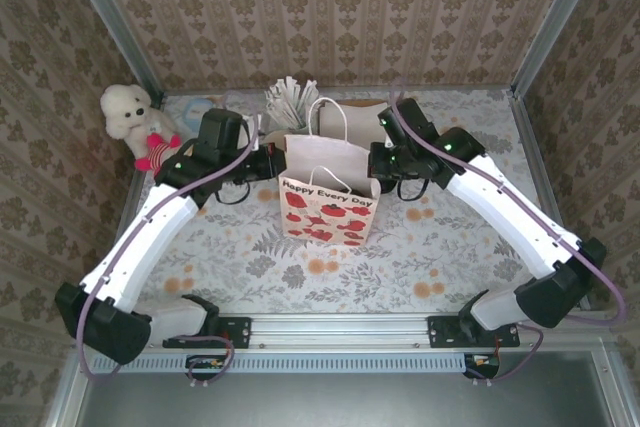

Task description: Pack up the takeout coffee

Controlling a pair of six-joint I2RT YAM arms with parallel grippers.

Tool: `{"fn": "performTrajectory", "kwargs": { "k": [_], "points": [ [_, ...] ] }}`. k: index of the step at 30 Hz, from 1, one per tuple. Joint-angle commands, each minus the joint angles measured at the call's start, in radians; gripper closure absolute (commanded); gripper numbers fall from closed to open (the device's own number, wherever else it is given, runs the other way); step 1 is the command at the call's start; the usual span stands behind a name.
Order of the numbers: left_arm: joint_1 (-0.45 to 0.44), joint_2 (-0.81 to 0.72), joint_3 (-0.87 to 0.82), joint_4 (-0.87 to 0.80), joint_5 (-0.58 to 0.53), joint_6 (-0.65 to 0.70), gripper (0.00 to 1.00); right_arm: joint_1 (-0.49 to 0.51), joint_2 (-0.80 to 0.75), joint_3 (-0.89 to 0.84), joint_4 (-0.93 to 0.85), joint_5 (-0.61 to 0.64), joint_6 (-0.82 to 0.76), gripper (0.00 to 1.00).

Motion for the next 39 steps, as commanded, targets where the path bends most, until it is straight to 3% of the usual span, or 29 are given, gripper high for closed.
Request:
{"fn": "performTrajectory", "kwargs": {
  "k": [1,5,9,12,14,17,23,27,32,39],
  "points": [
    [0.023,-0.032,-0.031,0.011,-0.044,-0.041,0.92,-0.001,0.025,0.027,-0.022,-0.027,-0.007,0.96],
    [0.098,-0.074,-0.044,-0.006,-0.023,-0.033,0.74,-0.001,0.022,0.011,0.004,-0.029,-0.007,0.93],
    [0.236,-0.119,-0.023,-0.011,0.123,0.032,0.47,0.002,0.028,0.008,0.06,-0.072,-0.055,0.93],
    [0.346,-0.126,0.018,-0.029,0.149,0.076,0.33,0.003,0.041,0.022,0.064,-0.067,-0.071,0.94],
    [0.391,-0.107,0.053,-0.024,0.136,0.108,0.31,0.003,0.047,0.032,0.074,-0.066,-0.076,0.94],
    [0.401,-0.042,0.131,-0.011,0.092,0.155,0.31,0.003,0.06,0.053,0.076,-0.059,-0.064,0.91],
    [0.318,0.104,0.236,0.099,0.063,0.3,0.33,0.002,0.014,0.039,0.113,-0.005,-0.09,0.64],
    [0.29,0.206,0.313,0.111,0.028,0.377,0.34,-0.002,-0.135,-0.103,0.313,0.09,-0.121,0.31],
    [0.259,0.302,0.363,0.143,-0.012,0.428,0.37,-0.003,-0.297,-0.288,0.588,0.198,-0.122,0.01],
    [0.239,0.395,0.397,0.206,0.059,0.471,0.51,-0.003,-0.361,-0.339,0.65,0.294,-0.123,0.0]
  ]
}}
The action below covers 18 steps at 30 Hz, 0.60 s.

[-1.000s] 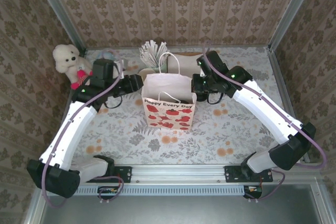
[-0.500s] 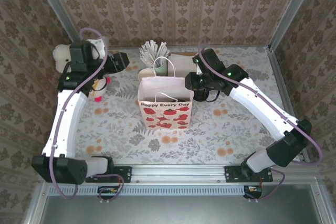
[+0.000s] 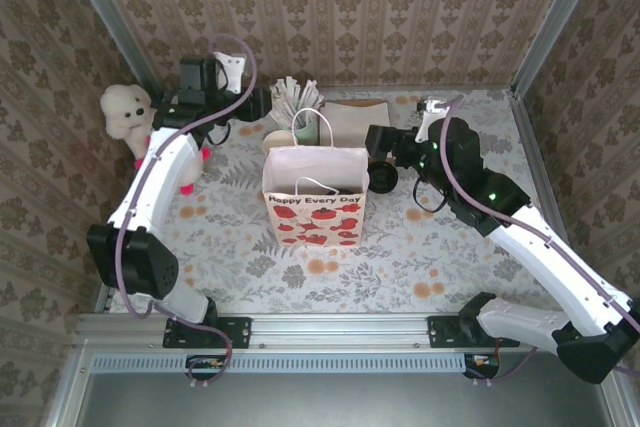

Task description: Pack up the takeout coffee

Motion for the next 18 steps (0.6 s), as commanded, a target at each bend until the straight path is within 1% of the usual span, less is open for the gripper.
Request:
{"fn": "performTrajectory", "kwargs": {
  "k": [1,3,6,13,15,18],
  "points": [
    [-0.011,0.035,0.052,0.059,0.041,0.047,0.55,-0.003,-0.002,-0.019,0.078,0.076,-0.01,0.0],
    [-0.018,0.064,0.084,0.043,0.05,0.058,0.62,-0.003,0.007,-0.016,0.074,0.077,-0.003,0.0],
    [-0.023,0.093,0.117,0.013,0.04,0.077,0.66,-0.003,0.018,-0.008,0.062,0.079,0.0,0.0],
    [-0.032,0.111,0.116,0.019,0.06,0.074,0.65,-0.003,0.014,-0.009,0.046,0.092,-0.002,0.0],
    [-0.035,0.107,0.098,0.038,0.055,0.069,0.64,-0.003,0.014,-0.011,0.044,0.094,-0.004,0.0],
    [-0.038,0.097,0.057,0.077,0.053,0.059,0.65,-0.002,0.012,-0.009,0.04,0.091,-0.01,0.0]
  ]
}}
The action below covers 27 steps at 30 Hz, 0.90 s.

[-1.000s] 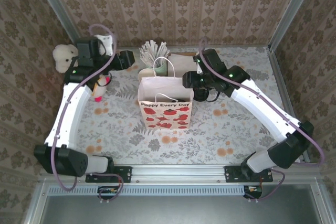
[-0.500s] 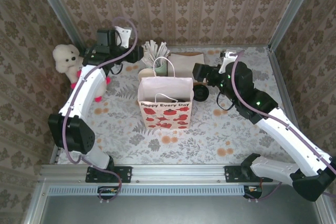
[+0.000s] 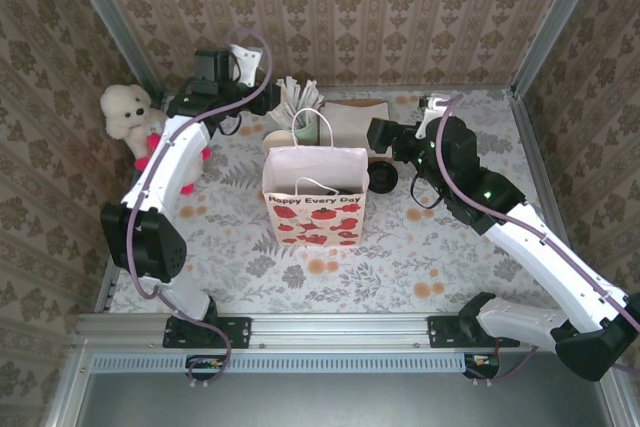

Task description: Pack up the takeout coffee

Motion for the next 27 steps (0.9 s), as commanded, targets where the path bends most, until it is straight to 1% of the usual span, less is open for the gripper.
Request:
{"fn": "performTrajectory", "kwargs": {
  "k": [1,3,7,8,13,17,19,21,24,27],
  "points": [
    [-0.006,-0.007,-0.032,0.048,0.017,0.01,0.66,-0.003,-0.007,-0.001,0.004,0.029,-0.016,0.0],
    [-0.004,-0.004,-0.038,0.053,0.01,0.011,0.68,-0.003,-0.008,0.001,0.0,0.029,-0.023,0.0],
    [-0.006,0.0,-0.043,0.055,-0.008,0.011,0.69,-0.003,-0.013,0.005,-0.007,0.033,-0.036,0.0],
    [-0.005,0.001,-0.046,0.061,-0.008,0.012,0.72,-0.003,-0.014,0.005,-0.007,0.032,-0.037,0.0],
    [-0.006,-0.017,-0.061,0.083,0.002,0.005,0.99,-0.003,-0.019,0.002,-0.012,0.042,-0.045,0.0],
    [0.003,-0.071,-0.061,0.059,-0.032,0.009,1.0,-0.003,-0.028,-0.008,0.002,0.051,-0.055,0.0],
    [0.009,-0.105,-0.035,0.029,-0.053,0.009,1.0,-0.003,-0.03,-0.011,0.01,0.055,-0.065,0.0],
    [0.01,-0.135,0.03,-0.072,-0.117,0.004,1.0,-0.003,-0.028,-0.006,0.013,0.055,-0.077,0.0],
    [0.016,-0.199,0.077,-0.198,-0.177,-0.002,1.0,-0.003,-0.03,-0.003,0.014,0.055,-0.084,0.0],
    [0.014,-0.277,0.108,-0.298,-0.213,-0.015,1.0,-0.003,-0.031,-0.006,0.017,0.056,-0.091,0.0]
  ]
}}
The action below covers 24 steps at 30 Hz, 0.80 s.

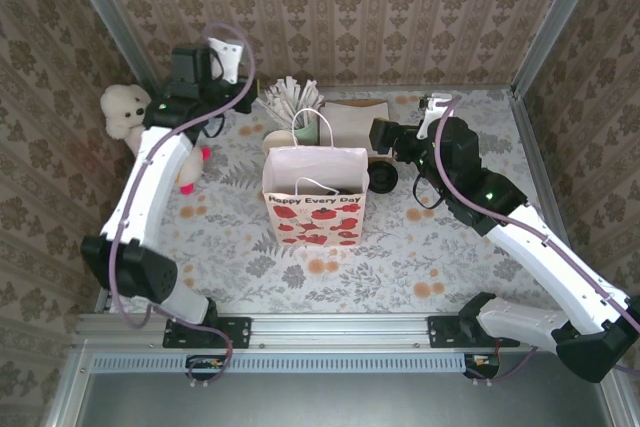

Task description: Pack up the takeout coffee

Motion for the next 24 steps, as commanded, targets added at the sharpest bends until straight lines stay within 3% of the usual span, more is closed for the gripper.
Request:
{"fn": "performTrajectory", "kwargs": {
  "k": [1,4,7,11,18,21,24],
  "points": [
    [0.003,-0.111,0.08,-0.187,-0.076,-0.022,1.0,-0.003,-0.021,-0.004,0.019,0.03,-0.031,0.0],
    [-0.013,-0.165,0.14,-0.317,-0.107,-0.033,1.0,-0.004,-0.013,0.001,0.018,0.03,-0.037,0.0],
    [-0.046,-0.258,0.124,-0.339,-0.151,-0.031,1.0,-0.004,0.005,0.028,0.0,0.021,-0.038,0.0],
    [-0.069,-0.343,0.147,-0.36,-0.058,-0.037,1.0,-0.004,0.023,0.054,-0.018,-0.002,-0.025,0.0],
    [-0.125,-0.422,0.153,-0.382,0.0,-0.011,1.0,-0.004,0.019,0.05,-0.019,-0.022,0.026,0.0],
    [-0.14,-0.421,0.152,-0.393,0.08,-0.01,1.0,-0.004,0.022,0.055,-0.026,-0.028,0.036,0.0],
    [-0.171,-0.391,0.183,-0.479,0.065,0.015,1.0,-0.004,0.02,0.054,-0.033,-0.03,0.047,0.0]
  ]
}}
